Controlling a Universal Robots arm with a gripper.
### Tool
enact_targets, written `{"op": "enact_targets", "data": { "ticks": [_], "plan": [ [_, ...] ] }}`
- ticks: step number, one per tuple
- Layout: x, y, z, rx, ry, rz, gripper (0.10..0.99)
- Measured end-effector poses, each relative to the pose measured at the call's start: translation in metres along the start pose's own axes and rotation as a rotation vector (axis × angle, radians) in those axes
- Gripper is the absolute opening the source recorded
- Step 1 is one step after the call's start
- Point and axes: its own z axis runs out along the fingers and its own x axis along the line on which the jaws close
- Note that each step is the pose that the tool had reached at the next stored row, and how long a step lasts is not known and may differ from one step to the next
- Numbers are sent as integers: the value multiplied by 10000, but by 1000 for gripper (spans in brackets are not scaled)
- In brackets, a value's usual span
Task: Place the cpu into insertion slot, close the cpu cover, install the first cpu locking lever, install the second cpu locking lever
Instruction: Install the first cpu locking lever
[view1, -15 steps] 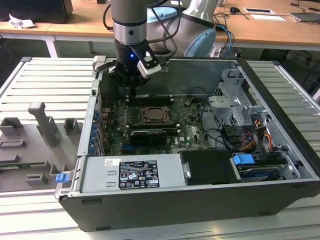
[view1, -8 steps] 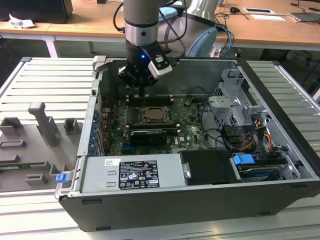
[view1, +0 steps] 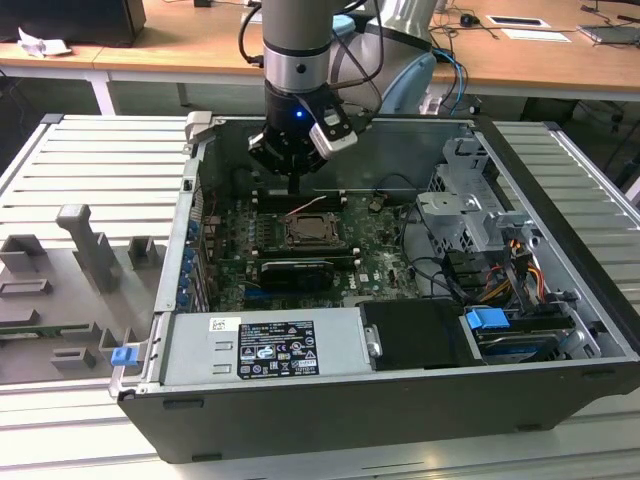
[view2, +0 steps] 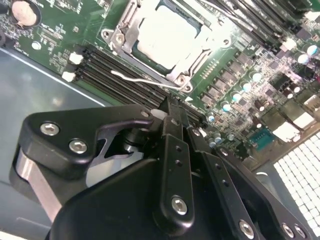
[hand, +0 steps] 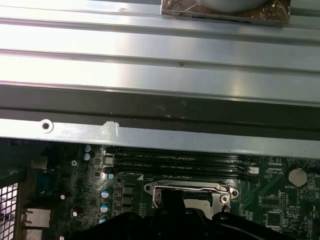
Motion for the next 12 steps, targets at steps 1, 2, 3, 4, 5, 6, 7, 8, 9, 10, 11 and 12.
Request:
{"op": "enact_targets", "data": {
  "ticks": [1, 2, 3, 4, 5, 6, 7, 8, 9, 10, 11, 12],
  "plan": [
    [-6, 0, 1, -1, -1, 0, 106],
    [-6, 0, 2, 0, 0, 2, 106],
    [-6, 0, 2, 0, 0, 2, 106],
    [-7, 0, 2, 1, 0, 0, 106],
    [-7, 0, 2, 1, 0, 1, 106],
    [-7, 0, 4, -1, -1, 0, 106],
    [-7, 0, 5, -4, -1, 0, 106],
    [-7, -1, 7, -15, -1, 0, 106],
    [-7, -1, 12, -83, -6, -1, 106],
    [-7, -2, 16, -232, -16, 2, 106],
    [-9, -7, 20, -473, -31, 5, 106],
    [-11, -10, 33, -488, -34, 7, 106]
  ]
}}
